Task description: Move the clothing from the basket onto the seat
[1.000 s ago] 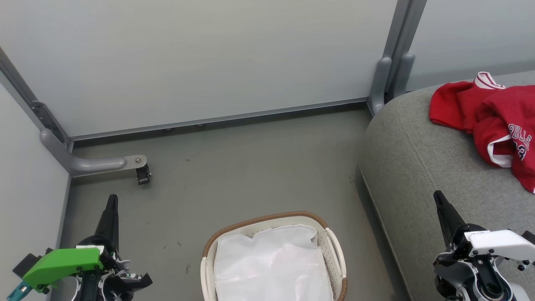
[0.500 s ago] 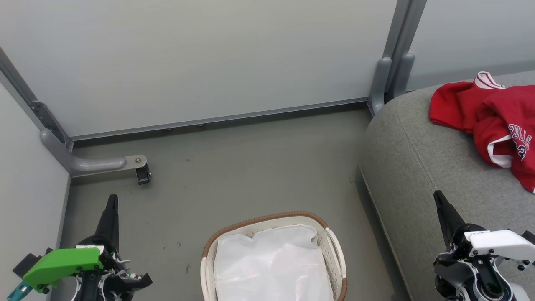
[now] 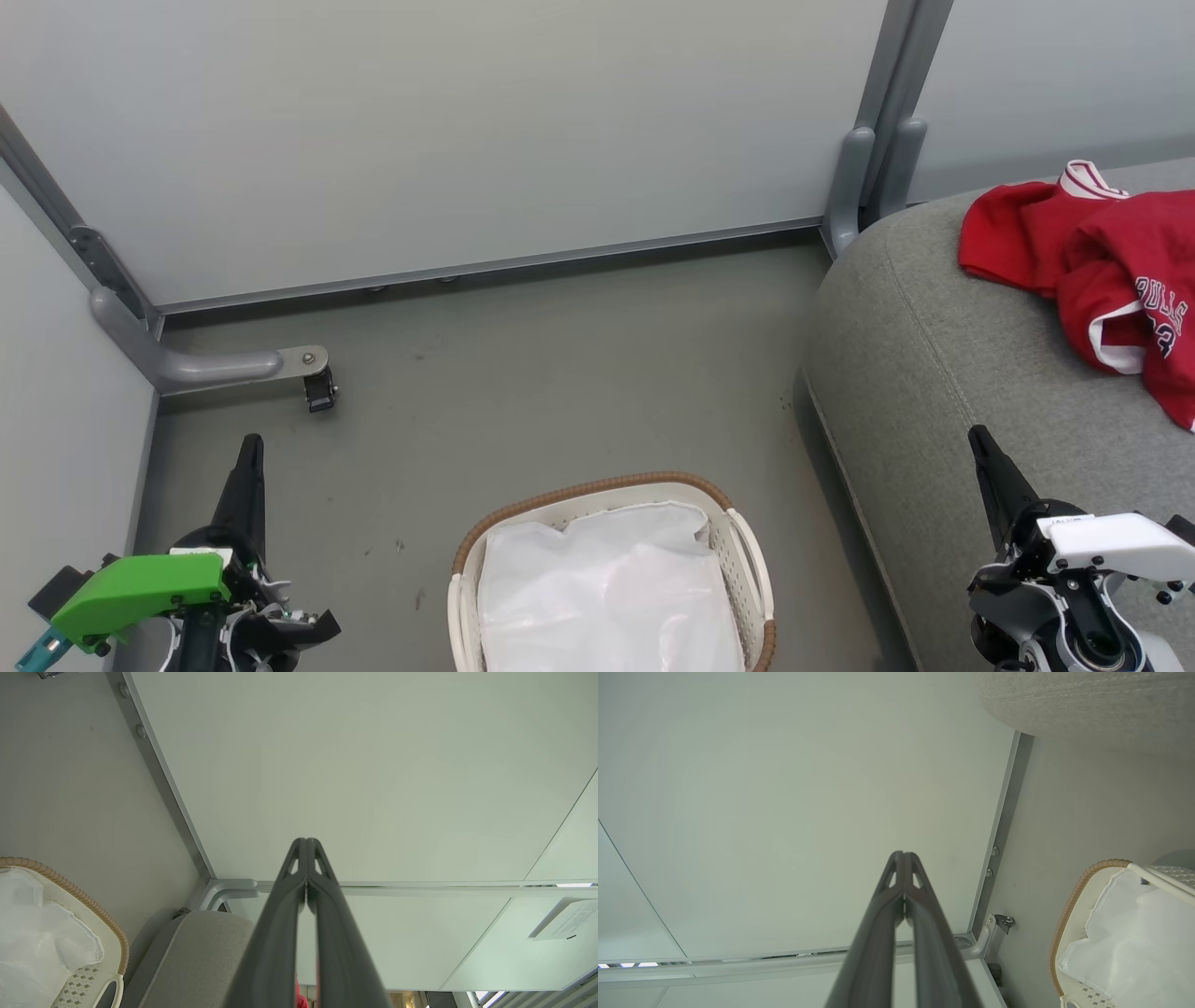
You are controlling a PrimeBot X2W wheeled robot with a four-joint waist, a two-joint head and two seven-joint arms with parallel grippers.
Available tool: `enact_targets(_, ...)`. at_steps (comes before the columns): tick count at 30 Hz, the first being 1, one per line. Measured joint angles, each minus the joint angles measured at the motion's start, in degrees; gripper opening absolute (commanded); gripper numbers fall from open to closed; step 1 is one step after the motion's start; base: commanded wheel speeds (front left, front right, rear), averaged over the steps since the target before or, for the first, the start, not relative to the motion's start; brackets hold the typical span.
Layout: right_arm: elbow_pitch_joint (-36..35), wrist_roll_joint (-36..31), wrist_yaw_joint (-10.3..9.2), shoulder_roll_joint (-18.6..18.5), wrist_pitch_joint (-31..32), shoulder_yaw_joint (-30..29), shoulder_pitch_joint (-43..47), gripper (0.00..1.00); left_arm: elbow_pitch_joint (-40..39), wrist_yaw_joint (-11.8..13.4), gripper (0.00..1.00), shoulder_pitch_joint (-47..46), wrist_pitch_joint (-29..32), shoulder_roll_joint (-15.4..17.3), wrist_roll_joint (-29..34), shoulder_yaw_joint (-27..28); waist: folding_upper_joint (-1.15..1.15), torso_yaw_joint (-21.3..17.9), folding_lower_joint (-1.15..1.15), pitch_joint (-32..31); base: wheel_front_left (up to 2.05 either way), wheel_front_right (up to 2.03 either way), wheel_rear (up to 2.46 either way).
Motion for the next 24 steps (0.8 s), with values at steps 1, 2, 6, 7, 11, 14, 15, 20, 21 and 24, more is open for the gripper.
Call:
enact_targets(1, 0.00, 0.00, 0.00, 0.00, 0.00, 0.00, 0.00, 0.00, 0.00, 0.00, 0.00, 0.00, 0.00, 0.00, 0.00, 0.00, 0.00, 0.00, 0.00, 0.00, 0.00, 0.00, 0.00)
enact_targets(2, 0.00, 0.00, 0.00, 0.00, 0.00, 0.00, 0.00, 0.00, 0.00, 0.00, 0.00, 0.00, 0.00, 0.00, 0.00, 0.00, 0.00, 0.00, 0.00, 0.00, 0.00, 0.00, 0.00)
enact_targets(6, 0.00, 0.00, 0.00, 0.00, 0.00, 0.00, 0.00, 0.00, 0.00, 0.00, 0.00, 0.00, 0.00, 0.00, 0.00, 0.00, 0.00, 0.00, 0.00, 0.00, 0.00, 0.00, 0.00)
enact_targets(7, 0.00, 0.00, 0.00, 0.00, 0.00, 0.00, 0.00, 0.00, 0.00, 0.00, 0.00, 0.00, 0.00, 0.00, 0.00, 0.00, 0.00, 0.00, 0.00, 0.00, 0.00, 0.00, 0.00)
enact_targets(11, 0.00, 0.00, 0.00, 0.00, 0.00, 0.00, 0.00, 0.00, 0.00, 0.00, 0.00, 0.00, 0.00, 0.00, 0.00, 0.00, 0.00, 0.00, 0.00, 0.00, 0.00, 0.00, 0.00)
enact_targets(14, 0.00, 0.00, 0.00, 0.00, 0.00, 0.00, 0.00, 0.00, 0.00, 0.00, 0.00, 0.00, 0.00, 0.00, 0.00, 0.00, 0.00, 0.00, 0.00, 0.00, 0.00, 0.00, 0.00)
enact_targets(15, 0.00, 0.00, 0.00, 0.00, 0.00, 0.00, 0.00, 0.00, 0.00, 0.00, 0.00, 0.00, 0.00, 0.00, 0.00, 0.00, 0.00, 0.00, 0.00, 0.00, 0.00, 0.00, 0.00)
enact_targets(20, 0.00, 0.00, 0.00, 0.00, 0.00, 0.00, 0.00, 0.00, 0.00, 0.00, 0.00, 0.00, 0.00, 0.00, 0.00, 0.00, 0.00, 0.00, 0.00, 0.00, 0.00, 0.00, 0.00)
enact_targets(21, 0.00, 0.00, 0.00, 0.00, 0.00, 0.00, 0.00, 0.00, 0.00, 0.00, 0.00, 0.00, 0.00, 0.00, 0.00, 0.00, 0.00, 0.00, 0.00, 0.00, 0.00, 0.00, 0.00)
enact_targets(24, 0.00, 0.00, 0.00, 0.00, 0.00, 0.00, 0.00, 0.00, 0.00, 0.00, 0.00, 0.00, 0.00, 0.00, -0.01, 0.00, 0.00, 0.00, 0.00, 0.00, 0.00, 0.00, 0.00)
